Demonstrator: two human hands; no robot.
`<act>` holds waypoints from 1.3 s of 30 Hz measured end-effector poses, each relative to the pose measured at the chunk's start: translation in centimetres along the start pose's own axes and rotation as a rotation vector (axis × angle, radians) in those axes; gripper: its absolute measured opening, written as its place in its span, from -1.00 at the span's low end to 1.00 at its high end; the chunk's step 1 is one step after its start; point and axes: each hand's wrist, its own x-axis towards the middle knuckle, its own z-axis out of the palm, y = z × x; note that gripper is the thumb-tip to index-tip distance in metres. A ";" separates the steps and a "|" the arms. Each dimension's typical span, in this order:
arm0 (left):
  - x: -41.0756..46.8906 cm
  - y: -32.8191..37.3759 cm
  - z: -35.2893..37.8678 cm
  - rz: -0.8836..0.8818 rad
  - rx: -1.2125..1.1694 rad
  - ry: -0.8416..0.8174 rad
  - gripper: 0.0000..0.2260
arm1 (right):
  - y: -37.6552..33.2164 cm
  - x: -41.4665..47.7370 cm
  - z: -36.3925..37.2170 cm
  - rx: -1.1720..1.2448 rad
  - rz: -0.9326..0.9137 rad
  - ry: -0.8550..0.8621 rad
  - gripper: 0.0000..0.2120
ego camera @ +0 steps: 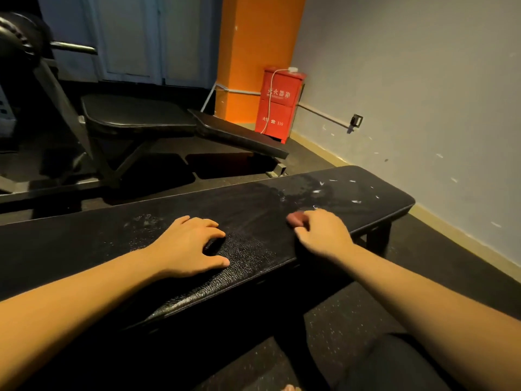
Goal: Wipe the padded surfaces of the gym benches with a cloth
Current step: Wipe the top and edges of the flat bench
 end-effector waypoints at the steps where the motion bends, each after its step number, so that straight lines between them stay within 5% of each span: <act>1: 0.2 0.1 0.0 0.007 -0.001 0.006 -0.06 | -1.3 -0.5 0.1 0.031 -0.069 -0.023 -0.79; 5: 1.2 0.6 0.0 0.005 -0.003 0.074 -0.10 | -4.4 -0.5 1.0 0.157 -0.153 -0.114 -0.76; 10: 1.7 1.2 -0.1 -0.009 0.056 0.085 -0.22 | -4.3 0.7 0.7 0.323 0.052 -0.289 -0.52; 16: 2.0 0.6 -0.1 0.004 0.001 0.117 -0.23 | -4.9 1.6 1.4 0.404 0.088 -0.352 -0.58; 23: 10.4 0.3 0.2 0.041 -0.085 0.303 -0.55 | 1.6 7.2 1.9 0.308 0.258 -0.057 -0.81; 30: 19.4 -0.8 1.4 0.072 -0.010 0.313 -0.41 | 13.0 11.1 2.2 0.003 0.557 0.165 -0.73; 34: 19.8 -0.4 1.4 0.012 -0.035 0.254 -0.42 | 7.1 10.0 3.2 0.051 0.556 0.204 -0.73; 39: 19.5 1.3 -0.2 -0.087 -0.058 0.129 -0.36 | -3.5 5.7 1.5 0.240 0.249 -0.266 -0.83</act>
